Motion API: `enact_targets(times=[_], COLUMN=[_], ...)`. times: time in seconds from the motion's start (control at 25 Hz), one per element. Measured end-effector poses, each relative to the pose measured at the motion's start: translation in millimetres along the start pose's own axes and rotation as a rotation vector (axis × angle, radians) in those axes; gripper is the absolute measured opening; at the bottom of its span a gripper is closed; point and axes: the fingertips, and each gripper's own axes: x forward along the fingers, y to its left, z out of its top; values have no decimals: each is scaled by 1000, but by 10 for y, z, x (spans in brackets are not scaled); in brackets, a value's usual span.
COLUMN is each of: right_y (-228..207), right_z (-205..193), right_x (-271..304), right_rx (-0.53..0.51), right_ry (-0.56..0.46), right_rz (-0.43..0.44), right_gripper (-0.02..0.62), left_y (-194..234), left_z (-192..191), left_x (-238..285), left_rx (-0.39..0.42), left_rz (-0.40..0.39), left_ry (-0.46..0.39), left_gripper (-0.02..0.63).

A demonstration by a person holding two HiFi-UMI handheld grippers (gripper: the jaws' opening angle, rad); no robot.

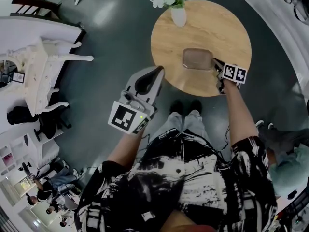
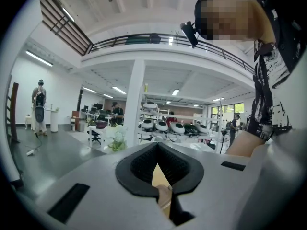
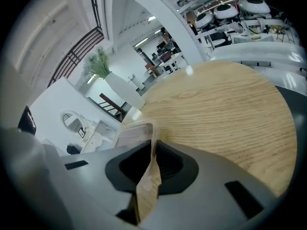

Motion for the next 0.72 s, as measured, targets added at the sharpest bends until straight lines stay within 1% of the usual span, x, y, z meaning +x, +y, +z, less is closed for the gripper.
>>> enact_targets(times=[0.2, 0.36, 0.6, 0.72], right_y=[120, 186, 397, 510], right_z=[15, 116, 181, 326], right_x=[-14, -124, -321, -523], right_rx=[-3, 11, -22, -55], right_ry=[-18, -68, -109, -159], right_rz=[42, 65, 97, 105], right_gripper=[5, 5, 5, 6], left_y=[8, -25, -110, -153], left_z=[9, 55, 111, 175], left_x=[-1, 7, -57, -60], left_rx=[5, 10, 18, 28], left_rz=[-5, -17, -30, -44], left_ry=[0, -15, -26, -50], left_gripper=[0, 0, 0, 0])
